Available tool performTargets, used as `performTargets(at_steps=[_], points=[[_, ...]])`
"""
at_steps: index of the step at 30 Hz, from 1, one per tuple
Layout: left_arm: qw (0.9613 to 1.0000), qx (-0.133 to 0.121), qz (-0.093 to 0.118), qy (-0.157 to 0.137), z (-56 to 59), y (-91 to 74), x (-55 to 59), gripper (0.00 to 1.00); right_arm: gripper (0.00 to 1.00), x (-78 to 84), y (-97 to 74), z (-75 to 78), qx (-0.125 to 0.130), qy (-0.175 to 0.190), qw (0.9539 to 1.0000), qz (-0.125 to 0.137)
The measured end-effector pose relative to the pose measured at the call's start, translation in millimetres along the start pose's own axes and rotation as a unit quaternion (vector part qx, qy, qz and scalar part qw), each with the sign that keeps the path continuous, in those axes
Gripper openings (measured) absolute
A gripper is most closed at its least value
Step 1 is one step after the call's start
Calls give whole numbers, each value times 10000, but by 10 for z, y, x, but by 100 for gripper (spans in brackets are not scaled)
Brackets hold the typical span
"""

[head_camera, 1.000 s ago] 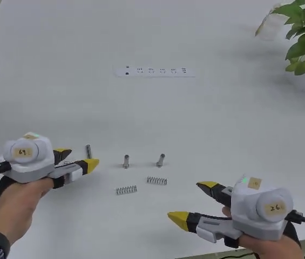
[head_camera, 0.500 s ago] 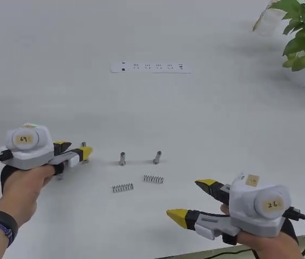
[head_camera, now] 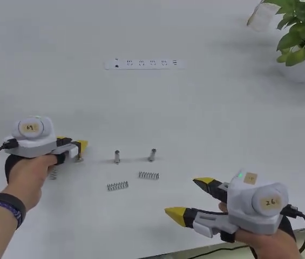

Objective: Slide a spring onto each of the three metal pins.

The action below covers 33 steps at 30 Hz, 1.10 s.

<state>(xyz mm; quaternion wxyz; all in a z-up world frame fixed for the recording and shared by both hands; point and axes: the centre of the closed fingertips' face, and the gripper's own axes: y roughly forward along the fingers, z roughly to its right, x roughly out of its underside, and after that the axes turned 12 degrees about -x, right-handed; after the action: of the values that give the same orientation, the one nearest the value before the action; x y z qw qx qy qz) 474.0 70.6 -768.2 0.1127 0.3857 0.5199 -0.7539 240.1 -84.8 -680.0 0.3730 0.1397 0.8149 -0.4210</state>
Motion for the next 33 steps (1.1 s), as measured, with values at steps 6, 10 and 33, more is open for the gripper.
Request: performTargets(at_steps=[6, 10, 33], points=[[9999, -93, -111, 7, -13, 17, 85, 19, 60, 31, -20, 29, 30, 42, 10000, -14], [9998, -145, -164, -7, -23, 22, 111, 17, 60, 36, -17, 33, 30, 49, 10000, -22], [9980, -381, -393, 312, -30, 85, 112, 3, 60, 27, 25, 28, -14, 43, 10000, -35]])
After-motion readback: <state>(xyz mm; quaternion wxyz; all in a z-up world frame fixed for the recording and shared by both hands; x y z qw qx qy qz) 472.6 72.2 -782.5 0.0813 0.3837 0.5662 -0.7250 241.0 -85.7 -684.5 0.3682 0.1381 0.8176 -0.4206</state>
